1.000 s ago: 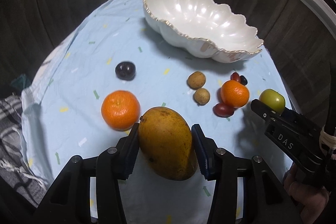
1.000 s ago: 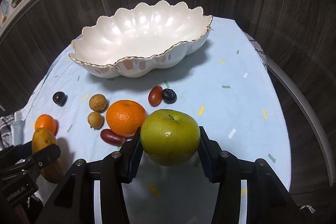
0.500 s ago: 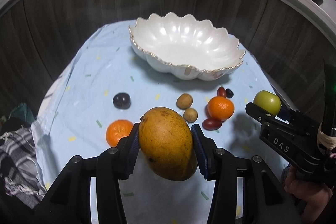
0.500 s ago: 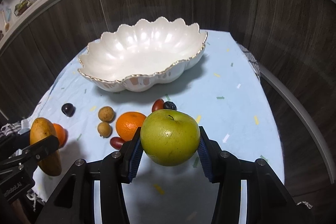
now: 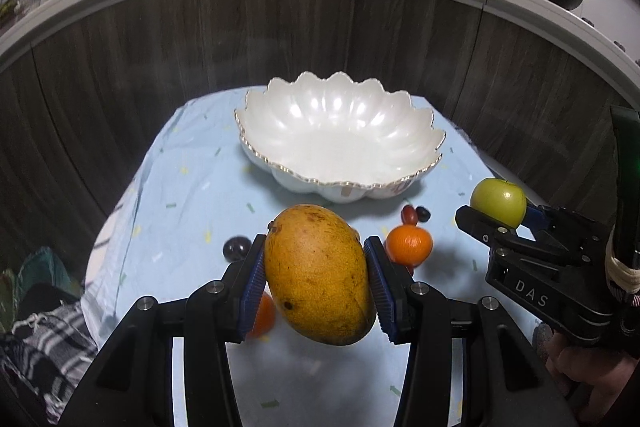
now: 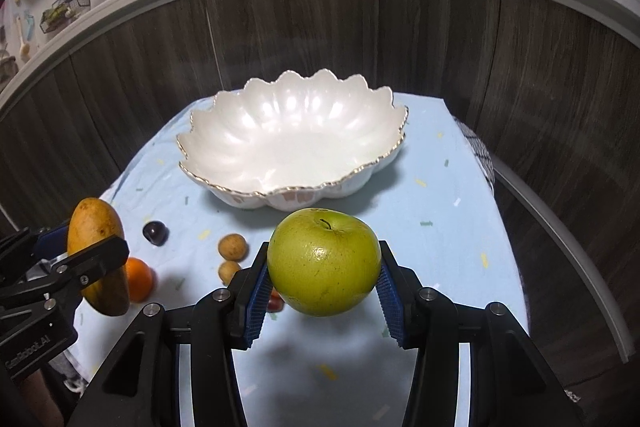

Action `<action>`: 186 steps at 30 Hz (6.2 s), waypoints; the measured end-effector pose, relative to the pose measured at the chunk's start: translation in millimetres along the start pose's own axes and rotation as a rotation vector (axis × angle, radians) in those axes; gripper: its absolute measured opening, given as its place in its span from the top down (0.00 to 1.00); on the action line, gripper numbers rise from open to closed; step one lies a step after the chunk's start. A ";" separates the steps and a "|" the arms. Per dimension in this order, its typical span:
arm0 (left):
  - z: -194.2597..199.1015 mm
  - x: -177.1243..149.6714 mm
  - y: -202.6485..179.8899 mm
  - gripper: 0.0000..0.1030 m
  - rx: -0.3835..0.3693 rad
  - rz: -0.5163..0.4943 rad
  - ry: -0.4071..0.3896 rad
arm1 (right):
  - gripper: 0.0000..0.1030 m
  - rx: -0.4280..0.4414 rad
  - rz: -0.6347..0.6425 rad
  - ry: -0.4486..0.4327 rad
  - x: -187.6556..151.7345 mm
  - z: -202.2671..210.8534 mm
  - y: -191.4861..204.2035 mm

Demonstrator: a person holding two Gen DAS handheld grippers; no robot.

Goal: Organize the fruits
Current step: 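Carry the mango and green apple over the white bowl with both tools, then open the left tool to drop the mango while the right tool drops the apple, then move the left tool to a mandarin while the right tool reaches another mandarin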

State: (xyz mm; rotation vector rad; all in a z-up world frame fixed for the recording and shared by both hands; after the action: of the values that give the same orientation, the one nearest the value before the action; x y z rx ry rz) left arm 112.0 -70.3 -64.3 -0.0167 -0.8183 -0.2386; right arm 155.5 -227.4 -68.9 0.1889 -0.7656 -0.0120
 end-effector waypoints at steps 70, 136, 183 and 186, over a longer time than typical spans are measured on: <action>-162.1 135.3 56.9 0.55 -0.085 -0.091 -0.118 | 0.52 -0.084 -0.102 -0.104 133.1 -135.4 -7.2; -52.6 116.6 67.5 0.00 0.074 -0.058 -0.109 | 0.10 -0.136 -0.155 -0.244 123.4 -21.0 8.9; -10.6 23.5 44.7 0.00 0.052 -0.085 -0.078 | 0.10 -0.131 -0.116 -0.114 20.7 1.1 9.5; -16.5 9.5 45.5 0.00 0.042 -0.069 -0.053 | 0.10 -0.134 -0.109 -0.101 13.4 -4.8 10.6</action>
State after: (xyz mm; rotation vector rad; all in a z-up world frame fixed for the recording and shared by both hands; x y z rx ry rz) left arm 140.1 -29.6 -65.2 0.0450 -0.8774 -0.2863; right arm 167.9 -217.2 -61.2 0.1032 -0.8515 -0.1771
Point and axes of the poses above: each gripper's, at about its wrist camera, not at the fingertips, and z roughly against the way its jaws point, y to its left, x to its top, the point moved 4 cm from there along -z, roughly the way its jaws point, and after that the axes turned 11 degrees about -z, right-handed, at the moved point
